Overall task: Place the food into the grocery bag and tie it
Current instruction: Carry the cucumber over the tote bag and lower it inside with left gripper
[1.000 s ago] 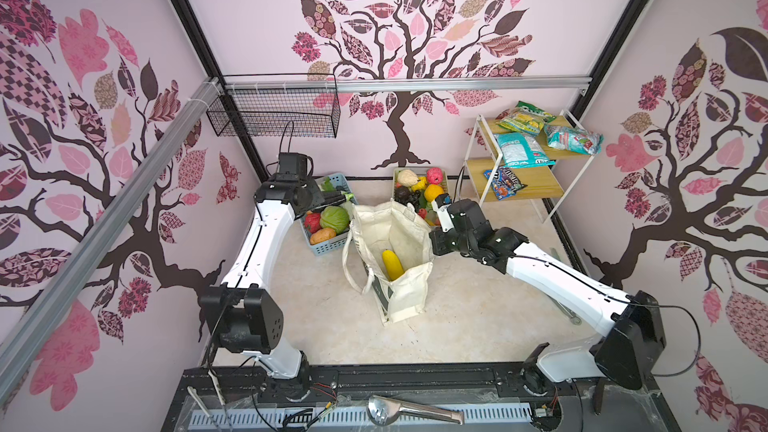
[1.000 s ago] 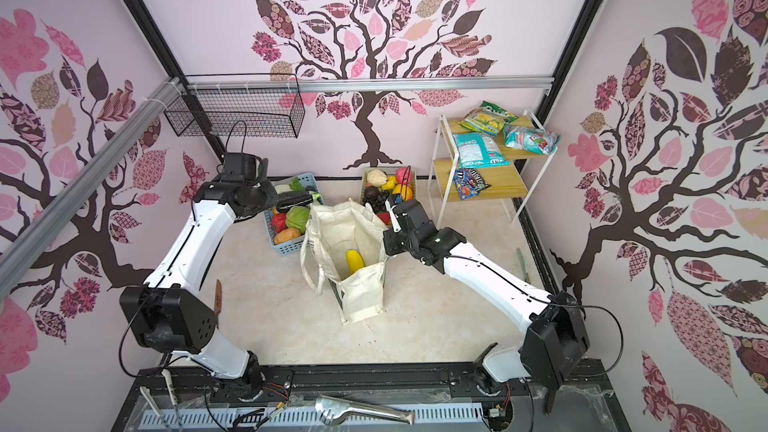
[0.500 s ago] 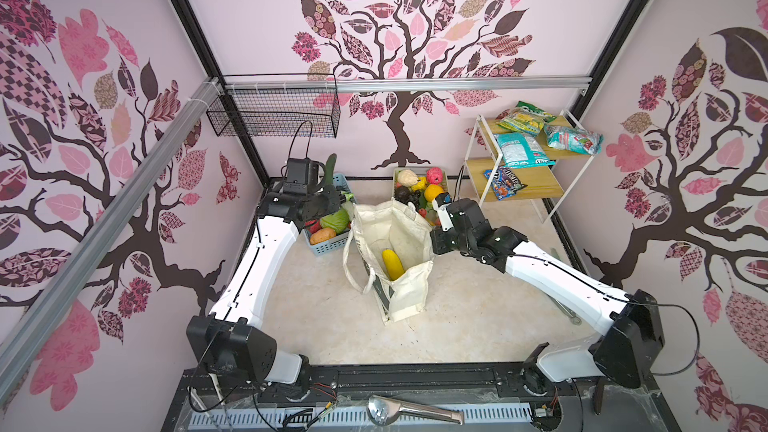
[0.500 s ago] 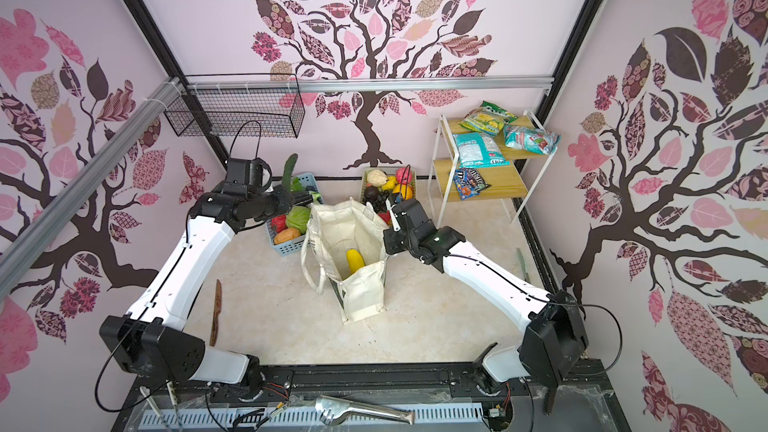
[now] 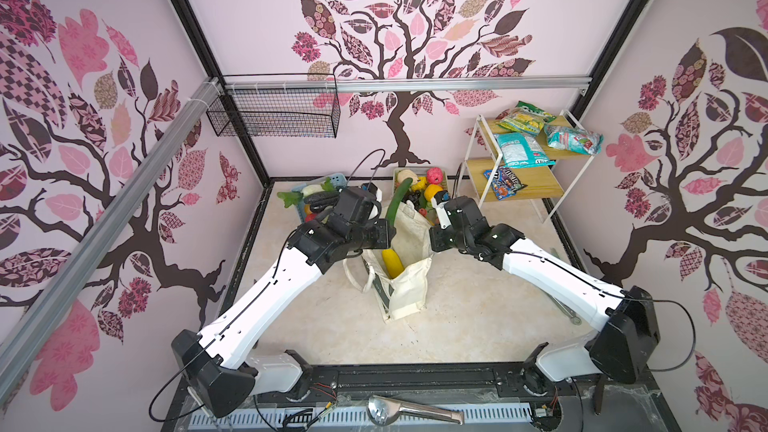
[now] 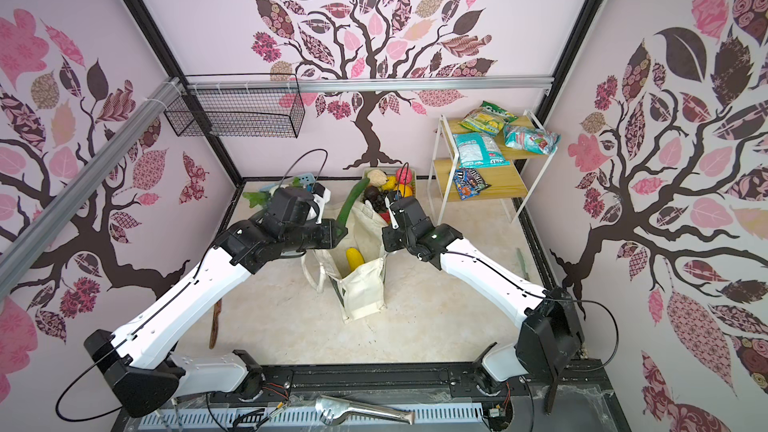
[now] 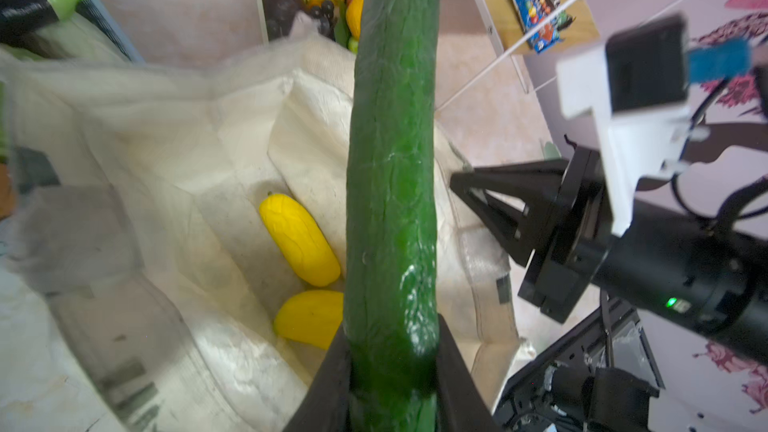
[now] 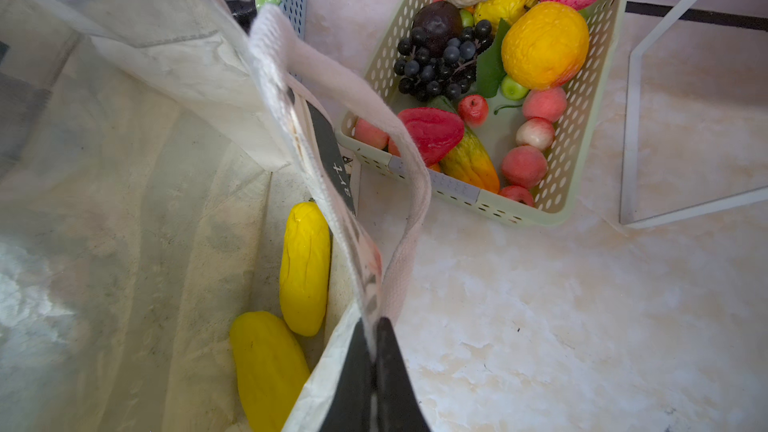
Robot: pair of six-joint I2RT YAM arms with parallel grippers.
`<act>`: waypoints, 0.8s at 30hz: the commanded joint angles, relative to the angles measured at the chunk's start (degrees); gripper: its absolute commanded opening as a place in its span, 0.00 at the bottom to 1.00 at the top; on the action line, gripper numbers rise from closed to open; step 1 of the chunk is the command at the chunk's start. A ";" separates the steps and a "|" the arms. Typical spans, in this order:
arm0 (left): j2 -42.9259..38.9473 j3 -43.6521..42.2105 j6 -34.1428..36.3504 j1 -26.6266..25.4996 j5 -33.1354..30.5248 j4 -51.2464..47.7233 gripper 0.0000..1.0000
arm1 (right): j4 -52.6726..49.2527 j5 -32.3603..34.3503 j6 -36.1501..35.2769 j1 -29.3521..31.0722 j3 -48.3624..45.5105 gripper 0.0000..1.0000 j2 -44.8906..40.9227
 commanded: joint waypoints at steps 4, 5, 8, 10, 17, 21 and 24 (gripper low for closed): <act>-5.33 -6.37 -2.53 -3.23 -5.68 -3.05 0.25 | -0.09 2.77 0.52 -0.21 2.75 0.00 -0.01; -6.31 -6.88 -2.87 -3.57 -6.12 -3.61 0.25 | -0.16 2.62 0.66 -0.21 2.71 0.00 -0.15; -9.37 -9.24 -4.72 -3.63 -7.33 -5.10 0.25 | -0.14 2.59 1.17 -0.21 2.11 0.00 -0.99; -11.30 -10.48 -5.89 -3.65 -7.53 -5.86 0.25 | 0.13 2.47 1.53 -0.23 1.29 0.00 -1.74; -12.43 -12.32 -6.43 -3.64 -7.90 -8.93 0.25 | 0.40 0.41 2.10 -0.15 1.31 0.00 -3.32; -9.19 -10.51 -5.85 -3.63 -5.23 -10.39 0.25 | 0.09 -0.19 2.07 -0.14 1.54 0.00 -4.52; -7.29 -9.73 -5.67 -3.63 -4.05 -11.45 0.25 | 0.16 -0.96 2.06 0.04 1.90 0.00 -4.98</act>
